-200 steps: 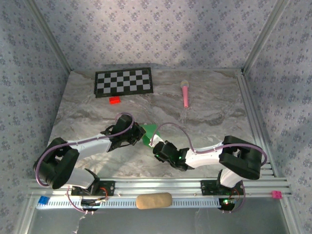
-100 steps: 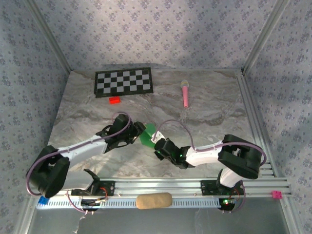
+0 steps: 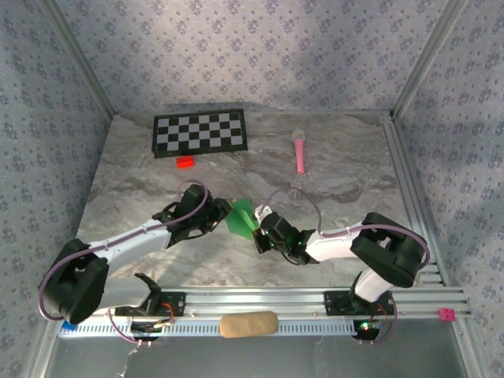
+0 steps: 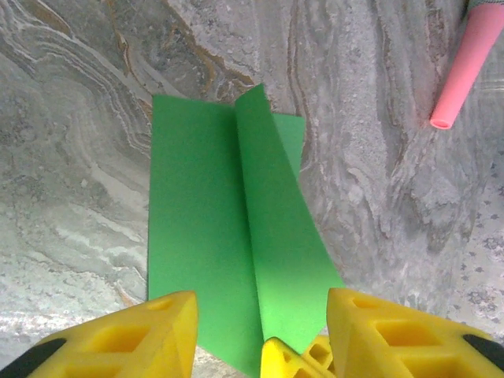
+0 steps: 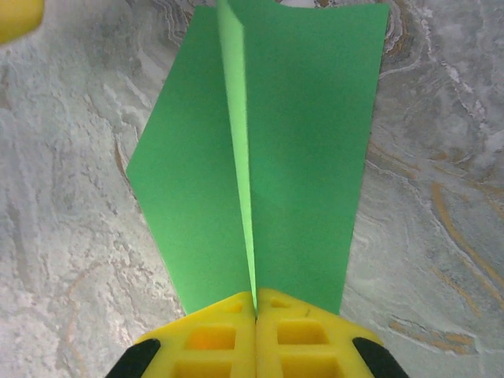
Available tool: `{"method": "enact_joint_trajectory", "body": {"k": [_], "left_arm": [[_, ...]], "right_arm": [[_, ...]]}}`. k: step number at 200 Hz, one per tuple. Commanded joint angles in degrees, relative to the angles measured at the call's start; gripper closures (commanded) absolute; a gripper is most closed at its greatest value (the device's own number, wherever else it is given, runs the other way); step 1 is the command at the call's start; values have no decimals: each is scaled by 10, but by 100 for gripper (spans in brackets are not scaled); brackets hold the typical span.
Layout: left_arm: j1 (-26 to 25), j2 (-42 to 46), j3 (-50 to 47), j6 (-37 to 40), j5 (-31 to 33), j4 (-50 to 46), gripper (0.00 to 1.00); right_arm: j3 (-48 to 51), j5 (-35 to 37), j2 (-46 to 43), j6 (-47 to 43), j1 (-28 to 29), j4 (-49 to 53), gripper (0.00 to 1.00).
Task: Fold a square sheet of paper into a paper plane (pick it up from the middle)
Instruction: Fourth fold the wing at the center of the table.
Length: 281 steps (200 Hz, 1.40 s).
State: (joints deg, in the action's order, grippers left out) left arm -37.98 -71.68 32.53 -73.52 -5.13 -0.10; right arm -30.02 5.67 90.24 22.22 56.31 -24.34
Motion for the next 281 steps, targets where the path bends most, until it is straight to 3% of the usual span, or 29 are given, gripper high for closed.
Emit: {"method": "enact_joint_trajectory", "body": {"k": [1, 58, 162, 281], "left_arm": [[3, -14, 3, 3, -14, 10, 56], [3, -53, 6, 10, -44, 44, 62], [3, -101, 11, 10, -57, 61, 77], [3, -151, 8, 21, -59, 70, 81]], "right_arm": [[6, -86, 11, 55, -20, -32, 94], [4, -186, 27, 109, -64, -59, 94], [16, -216, 56, 171, -77, -100, 94], [33, -242, 75, 223, -93, -134, 94]]}}
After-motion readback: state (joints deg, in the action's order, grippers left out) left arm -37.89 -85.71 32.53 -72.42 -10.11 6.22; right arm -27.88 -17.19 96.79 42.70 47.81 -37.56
